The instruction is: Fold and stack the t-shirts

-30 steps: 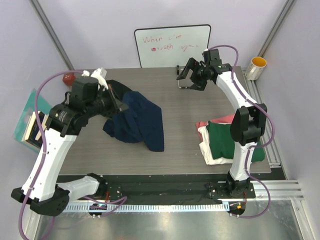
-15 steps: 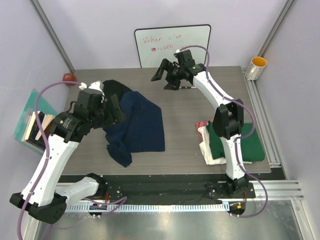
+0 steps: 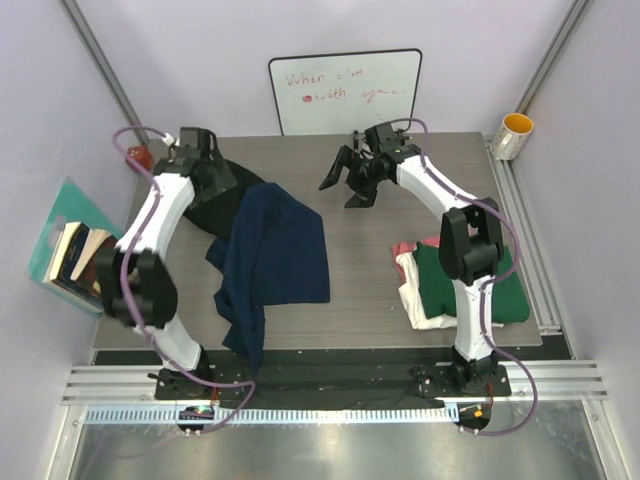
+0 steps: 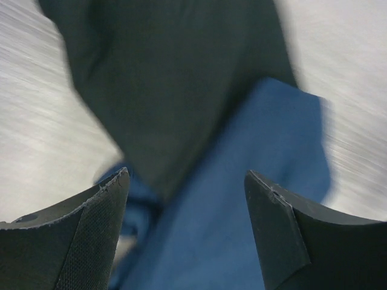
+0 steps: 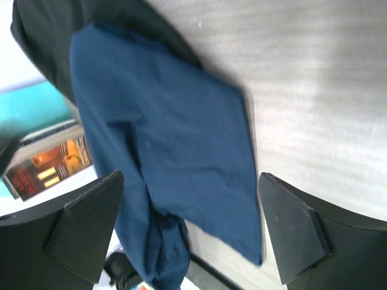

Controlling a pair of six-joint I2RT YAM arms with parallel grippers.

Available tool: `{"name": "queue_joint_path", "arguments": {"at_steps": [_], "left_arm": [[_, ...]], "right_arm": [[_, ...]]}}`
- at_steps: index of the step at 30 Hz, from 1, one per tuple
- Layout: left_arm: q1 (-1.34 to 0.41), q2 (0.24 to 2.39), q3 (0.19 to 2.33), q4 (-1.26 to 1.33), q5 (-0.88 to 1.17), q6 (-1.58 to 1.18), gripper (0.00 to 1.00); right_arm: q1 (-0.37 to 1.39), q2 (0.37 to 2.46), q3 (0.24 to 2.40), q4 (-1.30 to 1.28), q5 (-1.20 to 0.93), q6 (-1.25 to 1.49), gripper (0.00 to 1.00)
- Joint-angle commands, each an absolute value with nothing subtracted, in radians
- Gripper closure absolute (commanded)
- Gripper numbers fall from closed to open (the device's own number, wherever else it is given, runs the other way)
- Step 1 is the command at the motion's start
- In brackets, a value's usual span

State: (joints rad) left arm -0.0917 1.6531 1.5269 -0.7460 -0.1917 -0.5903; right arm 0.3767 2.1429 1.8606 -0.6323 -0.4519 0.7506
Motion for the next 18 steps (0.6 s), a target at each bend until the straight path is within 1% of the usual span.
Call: {"name": "queue_joint_path", "arguments": {"at_steps": [1, 5, 10, 12, 13, 14, 15, 16, 17, 18], "left_arm": [[-0.049, 1.828, 1.623, -0.67, -0.146, -0.623, 0.23], [-0.029, 1.986, 1.69, -0.661, -0.134, -0.643, 0.22], [-0.028, 2.176, 1.804, -0.733, -0.133, -0.64, 0.22], [-0.028, 2.21, 1.812, -0.724, -0.114, -0.644, 0.33], [-0.028, 2.244, 1.813, -0.718, -0.109, -0.647, 0.46], [-0.028, 2.264, 1.819, -0.713, -0.104, -0.649, 0.52], [-0.028, 2.287, 1.847, -0.724, -0.097, -0.655, 0.61], [-0.028, 2.316, 1.868, -0.735, -0.08, -0.658, 0.92], [-0.026, 2.366, 1.891, -0.748, -0.069, -0.661, 1.0], [-0.026, 2.393, 1.937, -0.771, -0.058, -0.67, 1.0]], "right_arm": [[0.362, 1.994, 1.786, -0.635, -0.469, 0.719, 0.01], [0.341, 1.962, 1.741, -0.653, -0.476, 0.71, 0.01], [0.304, 1.95, 1.724, -0.687, -0.479, 0.695, 0.01], [0.288, 1.948, 1.72, -0.692, -0.48, 0.695, 0.01], [0.284, 1.948, 1.72, -0.695, -0.483, 0.693, 0.01], [0.276, 1.953, 1.72, -0.696, -0.488, 0.693, 0.01], [0.272, 1.956, 1.723, -0.699, -0.495, 0.693, 0.01], [0.27, 1.96, 1.724, -0.704, -0.5, 0.692, 0.01], [0.262, 1.967, 1.727, -0.709, -0.503, 0.69, 0.01], [0.261, 1.971, 1.733, -0.713, -0.505, 0.69, 0.01]]}}
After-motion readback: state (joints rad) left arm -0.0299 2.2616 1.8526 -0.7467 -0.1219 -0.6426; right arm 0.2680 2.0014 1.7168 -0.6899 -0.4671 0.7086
